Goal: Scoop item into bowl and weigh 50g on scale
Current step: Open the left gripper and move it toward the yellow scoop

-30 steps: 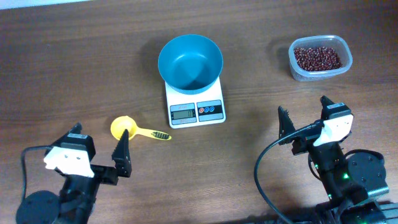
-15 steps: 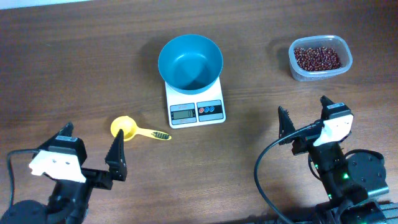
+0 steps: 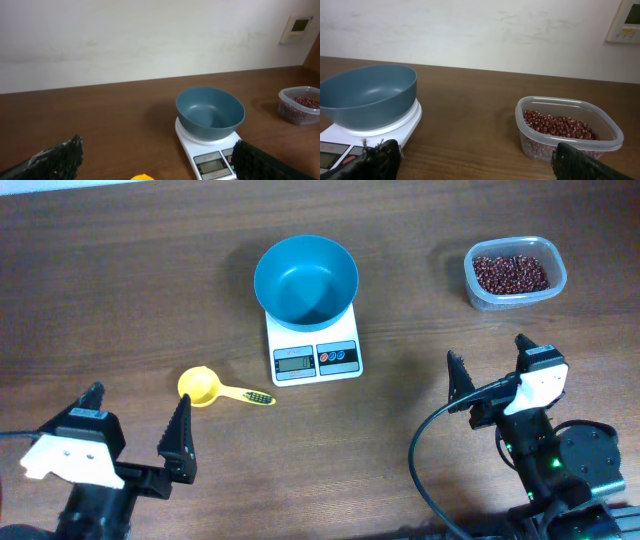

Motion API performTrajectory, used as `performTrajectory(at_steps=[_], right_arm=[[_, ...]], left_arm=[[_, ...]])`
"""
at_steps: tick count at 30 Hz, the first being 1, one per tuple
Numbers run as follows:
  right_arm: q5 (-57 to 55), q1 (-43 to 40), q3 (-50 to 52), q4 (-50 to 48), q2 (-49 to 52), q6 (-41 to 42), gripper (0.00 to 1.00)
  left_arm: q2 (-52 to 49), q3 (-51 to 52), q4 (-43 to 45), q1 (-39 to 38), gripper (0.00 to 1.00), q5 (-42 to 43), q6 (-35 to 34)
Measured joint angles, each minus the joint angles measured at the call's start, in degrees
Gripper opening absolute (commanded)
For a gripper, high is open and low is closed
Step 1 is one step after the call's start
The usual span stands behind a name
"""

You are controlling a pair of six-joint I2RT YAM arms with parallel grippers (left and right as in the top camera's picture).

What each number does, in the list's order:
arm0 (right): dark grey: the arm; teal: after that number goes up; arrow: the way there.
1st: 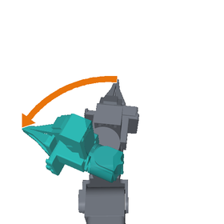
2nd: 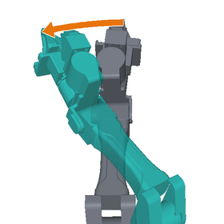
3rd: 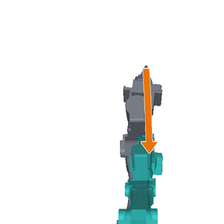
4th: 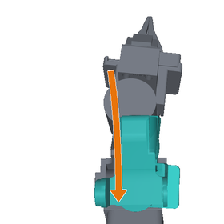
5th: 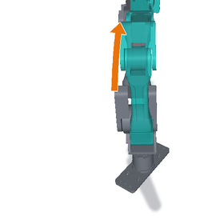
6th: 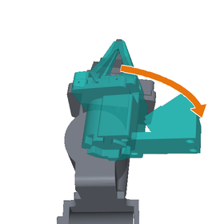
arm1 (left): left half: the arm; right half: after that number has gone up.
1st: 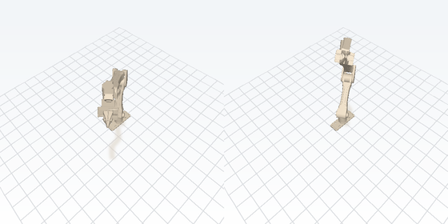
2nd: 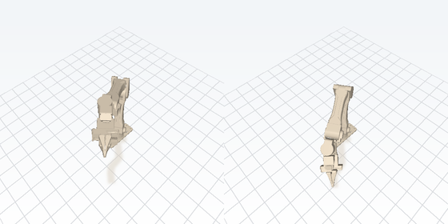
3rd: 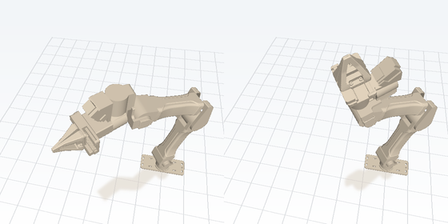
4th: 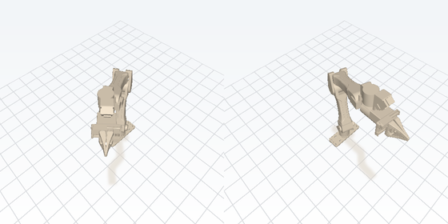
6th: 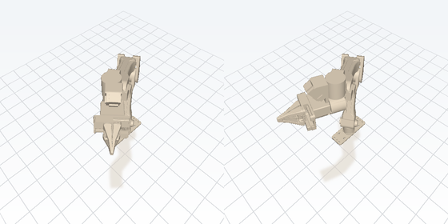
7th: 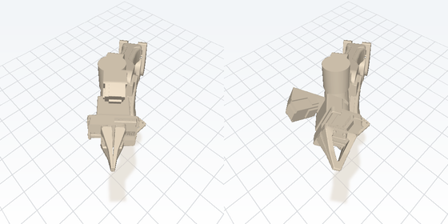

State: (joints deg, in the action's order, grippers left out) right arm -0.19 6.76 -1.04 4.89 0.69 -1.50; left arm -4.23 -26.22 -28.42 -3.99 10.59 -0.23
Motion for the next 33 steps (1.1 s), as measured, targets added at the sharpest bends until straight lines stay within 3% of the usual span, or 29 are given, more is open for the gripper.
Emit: performTrajectory(at_steps=[8,20,33], right_arm=[[0.0,0.0,0.0,0.0,0.0,0.0,0.99],[0.0,0.0,0.0,0.0,0.0,0.0,0.99],[0.0,0.0,0.0,0.0,0.0,0.0,0.99]], left_arm=[[-0.9,-3.3,-3.3,0.0,0.99,0.0,0.0],[-15.9,-17.0,-17.0,0.0,0.99,0.2,0.0],[-16.6,-19.2,-20.3,0.0,0.99,6.6,0.0]])
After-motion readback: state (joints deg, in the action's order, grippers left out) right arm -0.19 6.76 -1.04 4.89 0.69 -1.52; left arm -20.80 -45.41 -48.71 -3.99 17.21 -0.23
